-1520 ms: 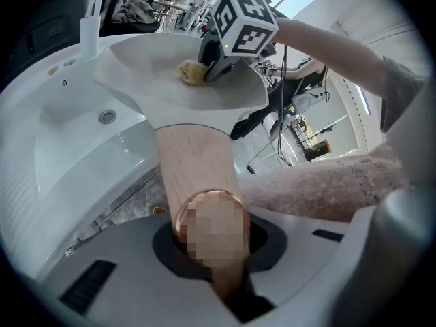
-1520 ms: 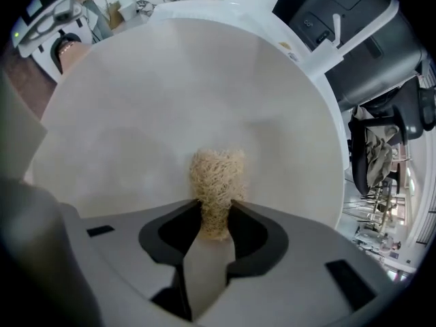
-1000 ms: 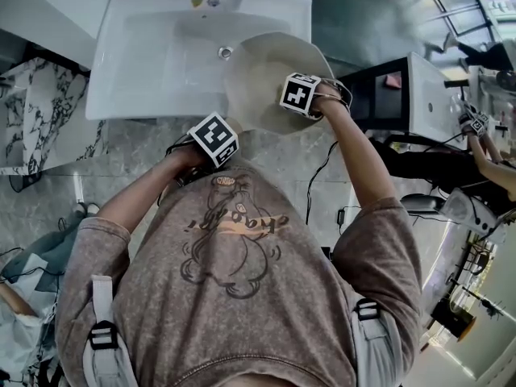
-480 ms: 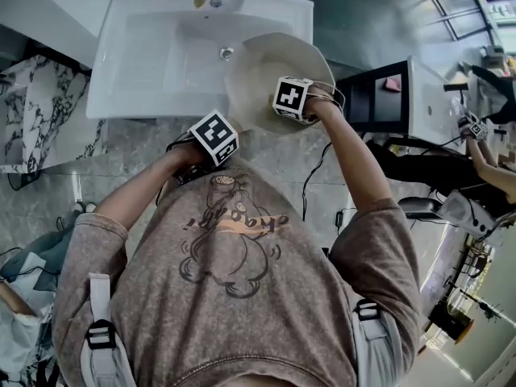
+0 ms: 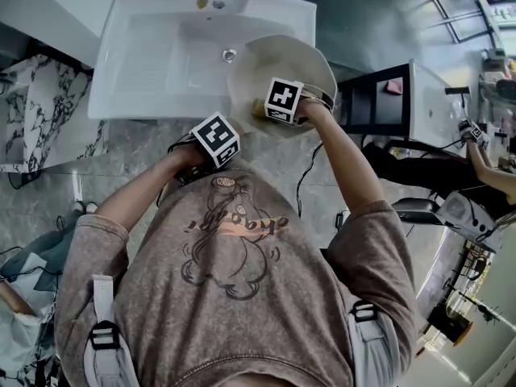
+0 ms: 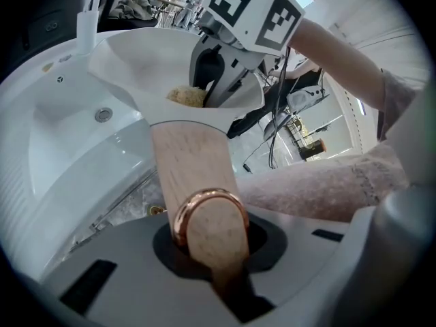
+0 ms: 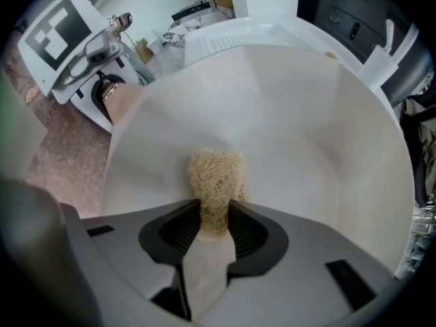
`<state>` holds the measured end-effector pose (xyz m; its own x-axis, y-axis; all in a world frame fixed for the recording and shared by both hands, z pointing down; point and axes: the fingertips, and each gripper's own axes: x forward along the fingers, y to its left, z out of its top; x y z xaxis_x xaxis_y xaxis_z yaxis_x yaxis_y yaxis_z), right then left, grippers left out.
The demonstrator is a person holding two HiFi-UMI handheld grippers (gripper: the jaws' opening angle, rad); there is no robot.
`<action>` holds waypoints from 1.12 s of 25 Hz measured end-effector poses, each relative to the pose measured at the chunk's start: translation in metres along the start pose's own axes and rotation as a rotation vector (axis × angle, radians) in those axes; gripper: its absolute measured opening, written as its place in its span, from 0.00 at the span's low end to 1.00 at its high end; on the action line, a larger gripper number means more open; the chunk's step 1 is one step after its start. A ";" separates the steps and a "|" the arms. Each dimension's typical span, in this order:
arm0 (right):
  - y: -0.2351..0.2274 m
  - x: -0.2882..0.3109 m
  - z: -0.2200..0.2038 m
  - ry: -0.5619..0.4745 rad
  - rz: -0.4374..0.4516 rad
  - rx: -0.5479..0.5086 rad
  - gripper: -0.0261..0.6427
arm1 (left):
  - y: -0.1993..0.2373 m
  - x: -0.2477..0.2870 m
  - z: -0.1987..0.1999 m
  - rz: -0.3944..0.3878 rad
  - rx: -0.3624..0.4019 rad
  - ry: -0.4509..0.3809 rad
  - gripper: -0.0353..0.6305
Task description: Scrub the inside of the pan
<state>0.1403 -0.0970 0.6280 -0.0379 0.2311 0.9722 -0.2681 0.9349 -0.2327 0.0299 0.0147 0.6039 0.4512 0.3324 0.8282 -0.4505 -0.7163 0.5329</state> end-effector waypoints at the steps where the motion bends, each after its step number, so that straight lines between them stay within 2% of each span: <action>1: 0.000 0.000 0.003 -0.012 0.003 0.003 0.25 | 0.000 0.000 0.000 0.000 0.000 0.001 0.14; 6: -0.002 0.000 0.013 -0.030 -0.006 -0.015 0.25 | 0.001 -0.001 0.000 0.000 0.001 0.004 0.14; 18: -0.028 -0.005 0.041 -0.165 -0.081 0.067 0.25 | -0.001 0.001 0.000 0.003 -0.003 0.002 0.14; 28: -0.058 -0.012 0.044 -0.198 -0.145 0.127 0.25 | -0.001 0.000 0.002 -0.001 -0.005 -0.004 0.14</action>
<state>0.1138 -0.1657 0.6308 -0.1740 0.0286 0.9843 -0.4029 0.9100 -0.0977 0.0318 0.0146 0.6027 0.4548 0.3302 0.8271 -0.4538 -0.7132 0.5343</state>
